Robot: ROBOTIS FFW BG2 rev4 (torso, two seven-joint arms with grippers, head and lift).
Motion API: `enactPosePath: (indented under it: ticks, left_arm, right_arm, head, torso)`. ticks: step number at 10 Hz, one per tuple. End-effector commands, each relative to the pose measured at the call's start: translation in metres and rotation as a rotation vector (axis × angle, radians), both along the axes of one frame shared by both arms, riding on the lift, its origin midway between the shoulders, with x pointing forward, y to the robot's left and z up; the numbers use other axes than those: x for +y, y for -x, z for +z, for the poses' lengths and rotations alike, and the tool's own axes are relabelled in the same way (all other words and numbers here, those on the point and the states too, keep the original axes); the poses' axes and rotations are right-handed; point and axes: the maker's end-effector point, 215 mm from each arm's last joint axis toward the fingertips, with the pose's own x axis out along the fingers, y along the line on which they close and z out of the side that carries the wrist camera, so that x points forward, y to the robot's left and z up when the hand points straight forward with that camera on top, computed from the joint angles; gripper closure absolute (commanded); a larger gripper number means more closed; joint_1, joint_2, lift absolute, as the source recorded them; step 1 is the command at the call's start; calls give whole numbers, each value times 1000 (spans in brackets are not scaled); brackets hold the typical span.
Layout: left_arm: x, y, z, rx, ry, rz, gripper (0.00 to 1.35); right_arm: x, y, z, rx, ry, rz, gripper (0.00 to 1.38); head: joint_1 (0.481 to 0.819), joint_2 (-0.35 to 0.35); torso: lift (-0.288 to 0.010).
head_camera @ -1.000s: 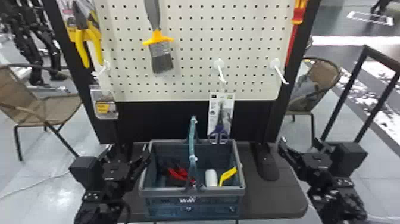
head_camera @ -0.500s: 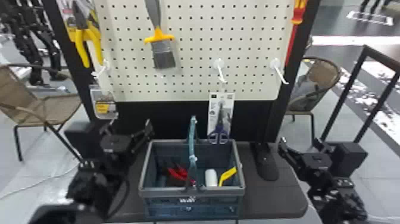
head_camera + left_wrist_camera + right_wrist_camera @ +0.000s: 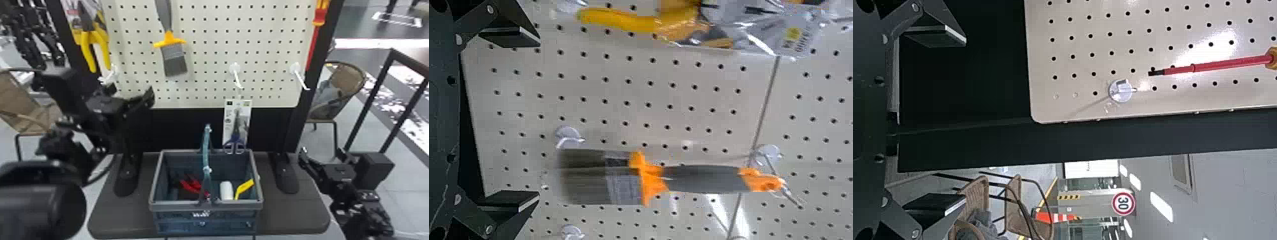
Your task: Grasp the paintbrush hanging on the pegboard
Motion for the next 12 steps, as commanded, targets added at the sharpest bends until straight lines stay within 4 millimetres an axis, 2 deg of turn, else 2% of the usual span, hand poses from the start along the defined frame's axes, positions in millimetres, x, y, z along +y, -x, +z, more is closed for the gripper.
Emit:
enactPosePath:
  ticks: [1,4,6,9,12]
  left_arm:
    - [2,-7,26,-32,-20,-23,211]
    - [-1,-15,62,-58,21,-72,211]
    - [-9,-27,76,-60,57,-166,211]
    - [-33,-36,105,-81,51,-251,211]
    - [-59,-49,122,-55,35,-314,216]
  right_arm:
    - [0,-1,1,-2,2,0,182]
    - [1,-2,3,-4,3,2,182]
    - [1,-2,6,-9,8,4,182]
    - [2,-2,6,-9,10,5,182]
    - [2,-3,8,-12,12,6,182]
  head:
    - [549,0]
    - [549,0]
    - [549,0]
    - [549,0]
    - [549,0]
  torso:
    - [-100]
    - [-100]
    - [-100]
    - [-100]
    - [-100]
